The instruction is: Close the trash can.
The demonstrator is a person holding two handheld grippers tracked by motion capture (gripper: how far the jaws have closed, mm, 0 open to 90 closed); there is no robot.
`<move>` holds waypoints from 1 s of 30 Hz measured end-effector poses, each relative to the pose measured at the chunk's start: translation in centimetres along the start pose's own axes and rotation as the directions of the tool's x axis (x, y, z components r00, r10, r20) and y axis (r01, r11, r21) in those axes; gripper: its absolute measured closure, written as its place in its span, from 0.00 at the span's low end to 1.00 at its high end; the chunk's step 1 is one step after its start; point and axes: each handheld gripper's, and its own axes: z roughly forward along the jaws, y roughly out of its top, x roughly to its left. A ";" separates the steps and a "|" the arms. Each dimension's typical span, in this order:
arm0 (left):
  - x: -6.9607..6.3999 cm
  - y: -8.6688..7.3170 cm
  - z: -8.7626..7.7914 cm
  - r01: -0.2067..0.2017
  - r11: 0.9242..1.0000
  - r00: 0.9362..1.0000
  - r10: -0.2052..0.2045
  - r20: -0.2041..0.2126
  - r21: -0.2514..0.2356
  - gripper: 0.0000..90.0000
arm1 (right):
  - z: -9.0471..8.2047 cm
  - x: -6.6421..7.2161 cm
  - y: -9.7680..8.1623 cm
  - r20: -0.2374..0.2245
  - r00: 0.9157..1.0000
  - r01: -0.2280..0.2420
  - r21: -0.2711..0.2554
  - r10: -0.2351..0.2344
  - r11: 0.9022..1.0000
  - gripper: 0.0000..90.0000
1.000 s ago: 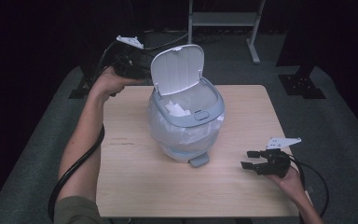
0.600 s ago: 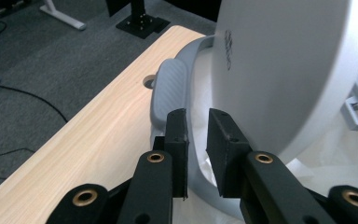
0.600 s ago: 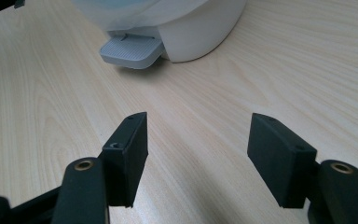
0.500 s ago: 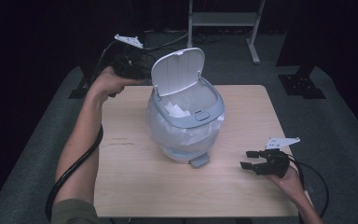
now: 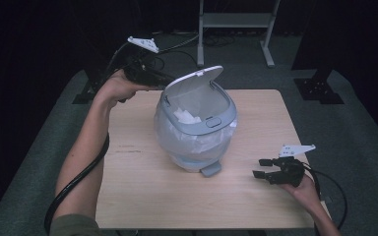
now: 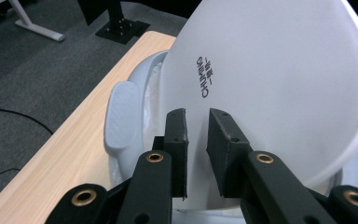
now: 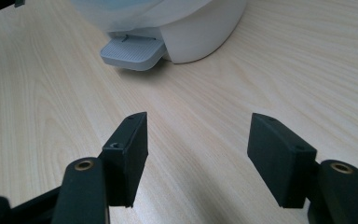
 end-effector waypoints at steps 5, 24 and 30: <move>-0.7 0.3 0.5 -0.017 1.000 1.000 0.017 0.012 0.012 0.84 | -0.1 0.0 0.0 0.001 1.000 0.002 -0.001 -0.002 1.000 0.41; -2.5 0.7 1.6 -0.060 0.997 0.998 0.059 0.031 0.053 0.79 | 0.1 0.0 0.1 -0.004 1.000 -0.002 0.000 0.002 1.000 0.41; -3.3 1.2 2.0 -0.081 0.995 0.996 0.078 0.036 0.066 0.77 | 0.1 0.0 0.1 -0.003 1.000 0.008 -0.003 -0.008 1.000 0.41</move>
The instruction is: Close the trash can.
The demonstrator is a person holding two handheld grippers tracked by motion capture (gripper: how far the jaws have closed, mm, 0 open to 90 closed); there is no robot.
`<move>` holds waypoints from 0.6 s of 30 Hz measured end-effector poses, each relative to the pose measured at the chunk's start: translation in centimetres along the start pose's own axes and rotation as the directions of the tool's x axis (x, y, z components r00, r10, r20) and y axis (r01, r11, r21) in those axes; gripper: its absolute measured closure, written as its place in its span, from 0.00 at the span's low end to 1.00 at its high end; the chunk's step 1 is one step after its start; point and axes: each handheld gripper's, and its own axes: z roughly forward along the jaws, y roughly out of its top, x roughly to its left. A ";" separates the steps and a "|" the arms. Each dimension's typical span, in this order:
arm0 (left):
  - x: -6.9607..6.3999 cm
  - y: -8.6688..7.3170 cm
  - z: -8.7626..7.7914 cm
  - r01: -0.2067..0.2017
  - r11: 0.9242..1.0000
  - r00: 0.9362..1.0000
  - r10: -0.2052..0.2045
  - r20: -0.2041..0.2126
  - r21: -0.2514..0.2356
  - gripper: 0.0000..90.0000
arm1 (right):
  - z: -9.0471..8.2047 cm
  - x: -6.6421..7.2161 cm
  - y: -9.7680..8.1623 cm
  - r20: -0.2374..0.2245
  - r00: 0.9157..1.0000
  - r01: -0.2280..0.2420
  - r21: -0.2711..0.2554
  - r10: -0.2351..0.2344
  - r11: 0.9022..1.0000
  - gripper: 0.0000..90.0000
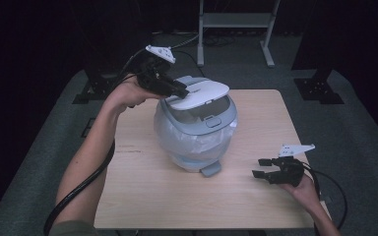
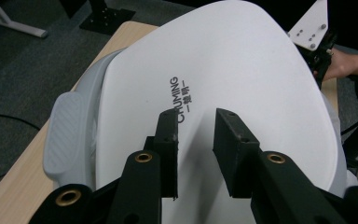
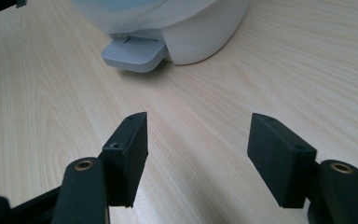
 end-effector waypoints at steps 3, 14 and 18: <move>-0.4 0.2 0.3 -0.014 1.000 1.000 0.014 0.001 0.012 0.76 | 0.0 0.0 0.0 0.000 1.000 0.000 0.000 0.000 1.000 0.41; -1.3 0.8 1.5 -0.039 0.998 0.999 0.039 0.014 0.044 0.71 | -0.2 0.0 0.0 0.002 1.000 0.004 -0.005 -0.004 1.000 0.41; -1.6 1.0 2.0 -0.054 0.997 0.998 0.053 0.018 0.053 0.70 | -0.2 0.0 0.0 0.004 1.000 0.004 -0.005 -0.004 1.000 0.41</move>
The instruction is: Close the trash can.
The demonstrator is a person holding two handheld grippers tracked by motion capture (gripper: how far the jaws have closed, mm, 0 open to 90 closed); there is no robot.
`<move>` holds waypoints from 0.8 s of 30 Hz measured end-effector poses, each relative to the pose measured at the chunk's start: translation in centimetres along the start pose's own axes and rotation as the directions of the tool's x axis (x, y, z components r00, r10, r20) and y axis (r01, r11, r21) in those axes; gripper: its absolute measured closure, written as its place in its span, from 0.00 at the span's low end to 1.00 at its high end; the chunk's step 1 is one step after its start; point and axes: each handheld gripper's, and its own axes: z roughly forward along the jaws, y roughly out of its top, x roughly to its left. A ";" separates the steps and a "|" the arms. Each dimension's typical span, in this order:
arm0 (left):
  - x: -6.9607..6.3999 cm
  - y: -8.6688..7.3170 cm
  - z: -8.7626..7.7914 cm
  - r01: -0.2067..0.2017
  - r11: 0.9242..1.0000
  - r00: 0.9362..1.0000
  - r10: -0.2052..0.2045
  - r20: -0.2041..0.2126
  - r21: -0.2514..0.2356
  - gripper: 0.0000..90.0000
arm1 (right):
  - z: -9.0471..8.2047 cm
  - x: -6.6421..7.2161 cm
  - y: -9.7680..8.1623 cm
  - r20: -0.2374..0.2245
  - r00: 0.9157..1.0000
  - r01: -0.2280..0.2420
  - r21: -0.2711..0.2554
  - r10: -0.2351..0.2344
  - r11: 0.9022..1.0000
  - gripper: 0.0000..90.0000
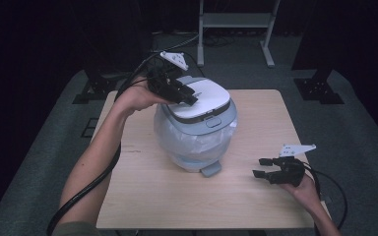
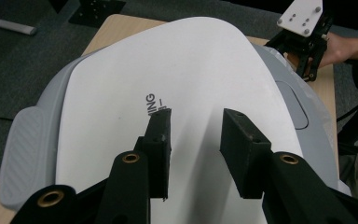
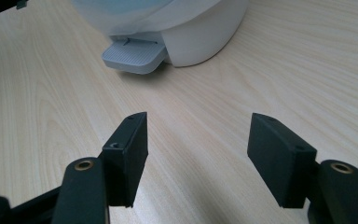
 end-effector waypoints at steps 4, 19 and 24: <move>-0.2 0.1 0.5 -0.005 1.000 1.000 0.005 0.006 0.007 0.69 | 0.0 0.0 0.0 0.001 1.000 0.000 0.003 0.000 1.000 0.41; -0.6 0.5 2.1 -0.015 1.000 1.000 0.014 0.019 0.025 0.66 | 0.0 0.1 0.0 0.003 1.000 0.000 0.004 0.000 1.000 0.41; -0.6 0.6 2.2 -0.008 1.000 1.000 0.008 0.012 0.017 0.64 | -0.1 0.1 0.0 0.004 1.000 0.001 0.001 -0.001 1.000 0.41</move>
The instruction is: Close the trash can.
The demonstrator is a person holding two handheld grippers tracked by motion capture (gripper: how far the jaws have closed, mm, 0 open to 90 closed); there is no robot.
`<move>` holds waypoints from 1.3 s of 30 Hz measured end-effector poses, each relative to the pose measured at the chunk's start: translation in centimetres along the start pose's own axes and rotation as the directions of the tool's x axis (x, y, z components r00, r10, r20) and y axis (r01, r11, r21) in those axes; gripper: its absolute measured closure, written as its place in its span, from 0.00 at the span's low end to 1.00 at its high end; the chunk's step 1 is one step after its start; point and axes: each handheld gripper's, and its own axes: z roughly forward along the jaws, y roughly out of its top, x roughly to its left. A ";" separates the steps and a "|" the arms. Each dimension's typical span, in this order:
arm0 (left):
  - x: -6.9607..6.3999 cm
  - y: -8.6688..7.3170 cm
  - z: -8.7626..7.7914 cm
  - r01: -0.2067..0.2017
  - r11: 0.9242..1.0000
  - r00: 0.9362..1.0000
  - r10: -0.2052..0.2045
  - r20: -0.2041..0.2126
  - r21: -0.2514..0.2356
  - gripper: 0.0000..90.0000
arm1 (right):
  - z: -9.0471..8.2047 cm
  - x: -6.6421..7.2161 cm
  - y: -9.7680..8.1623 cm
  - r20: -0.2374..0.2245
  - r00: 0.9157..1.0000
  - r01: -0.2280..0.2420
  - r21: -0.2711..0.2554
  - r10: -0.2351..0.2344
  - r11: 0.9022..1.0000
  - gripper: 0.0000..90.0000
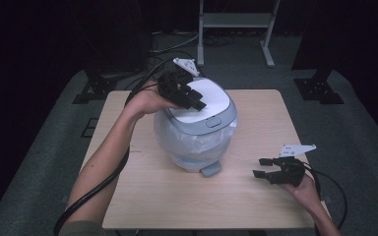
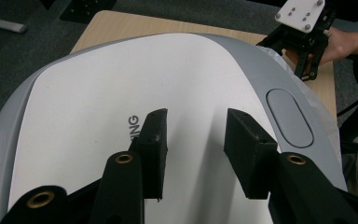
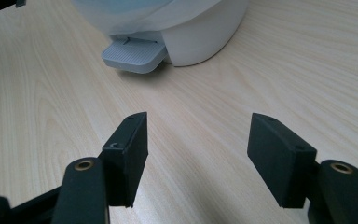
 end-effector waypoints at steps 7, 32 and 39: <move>-0.4 0.1 0.2 0.033 0.999 0.999 -0.033 -0.041 -0.003 0.59 | 0.0 0.0 0.0 -0.001 1.000 0.001 -0.001 -0.001 1.000 0.41; -1.0 -0.7 0.4 0.016 0.999 0.992 -0.022 -0.123 -0.047 0.54 | 0.3 0.1 -0.2 -0.003 1.000 -0.003 0.006 0.003 1.000 0.41; -0.5 -1.8 -0.9 0.061 0.991 0.991 -0.074 -0.111 -0.115 0.40 | 0.0 -0.2 -0.2 0.005 1.000 -0.015 -0.002 0.015 1.000 0.41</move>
